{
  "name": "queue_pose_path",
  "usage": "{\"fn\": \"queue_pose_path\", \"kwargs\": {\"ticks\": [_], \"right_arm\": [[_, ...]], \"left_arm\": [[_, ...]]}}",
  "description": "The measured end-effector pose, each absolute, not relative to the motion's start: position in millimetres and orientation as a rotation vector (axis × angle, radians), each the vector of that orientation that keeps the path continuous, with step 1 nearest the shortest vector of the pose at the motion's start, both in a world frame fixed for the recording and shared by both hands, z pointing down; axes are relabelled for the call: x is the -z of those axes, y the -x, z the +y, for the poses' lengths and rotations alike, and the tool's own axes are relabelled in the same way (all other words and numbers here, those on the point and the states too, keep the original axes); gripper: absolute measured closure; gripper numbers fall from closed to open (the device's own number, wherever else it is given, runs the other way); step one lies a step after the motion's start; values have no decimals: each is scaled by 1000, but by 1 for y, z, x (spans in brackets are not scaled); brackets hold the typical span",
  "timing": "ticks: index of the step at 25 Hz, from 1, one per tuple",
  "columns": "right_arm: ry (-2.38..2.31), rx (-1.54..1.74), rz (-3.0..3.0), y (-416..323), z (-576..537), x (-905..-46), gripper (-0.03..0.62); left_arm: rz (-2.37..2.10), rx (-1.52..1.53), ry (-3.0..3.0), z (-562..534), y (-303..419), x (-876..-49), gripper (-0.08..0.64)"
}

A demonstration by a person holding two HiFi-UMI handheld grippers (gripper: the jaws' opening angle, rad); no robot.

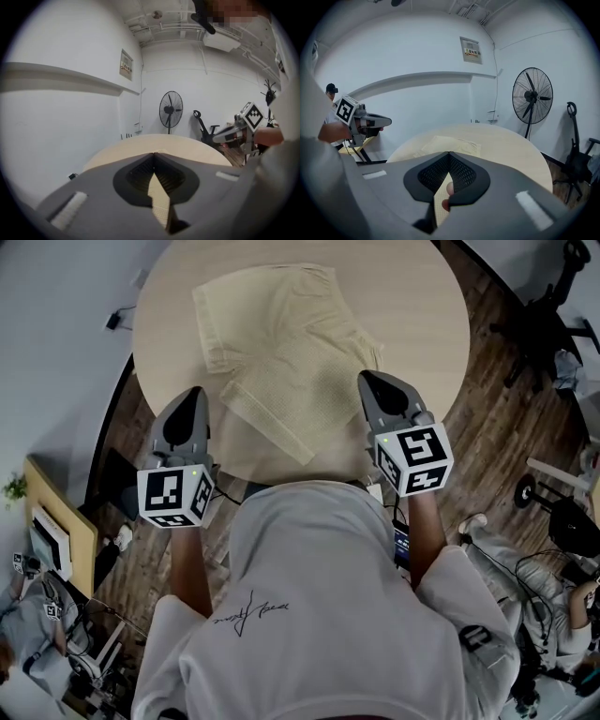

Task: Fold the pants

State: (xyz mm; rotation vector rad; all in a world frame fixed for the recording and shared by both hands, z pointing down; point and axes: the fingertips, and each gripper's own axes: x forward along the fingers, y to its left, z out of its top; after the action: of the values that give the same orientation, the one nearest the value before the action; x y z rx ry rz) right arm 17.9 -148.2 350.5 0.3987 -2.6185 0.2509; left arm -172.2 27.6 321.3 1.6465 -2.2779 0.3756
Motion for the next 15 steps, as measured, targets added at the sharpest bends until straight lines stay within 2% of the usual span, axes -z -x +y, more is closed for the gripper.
{"fn": "queue_pose_path", "kwargs": {"ticks": [9,15], "right_arm": [[-395,-130,-2579,5,-179,-358,594],[-480,-228,-2616,17,-205,-356,594]], "left_arm": [[-2231,-374,-1668,13,197,-337,508],[-2192,-424,-1689,0,211,-351,508]]}}
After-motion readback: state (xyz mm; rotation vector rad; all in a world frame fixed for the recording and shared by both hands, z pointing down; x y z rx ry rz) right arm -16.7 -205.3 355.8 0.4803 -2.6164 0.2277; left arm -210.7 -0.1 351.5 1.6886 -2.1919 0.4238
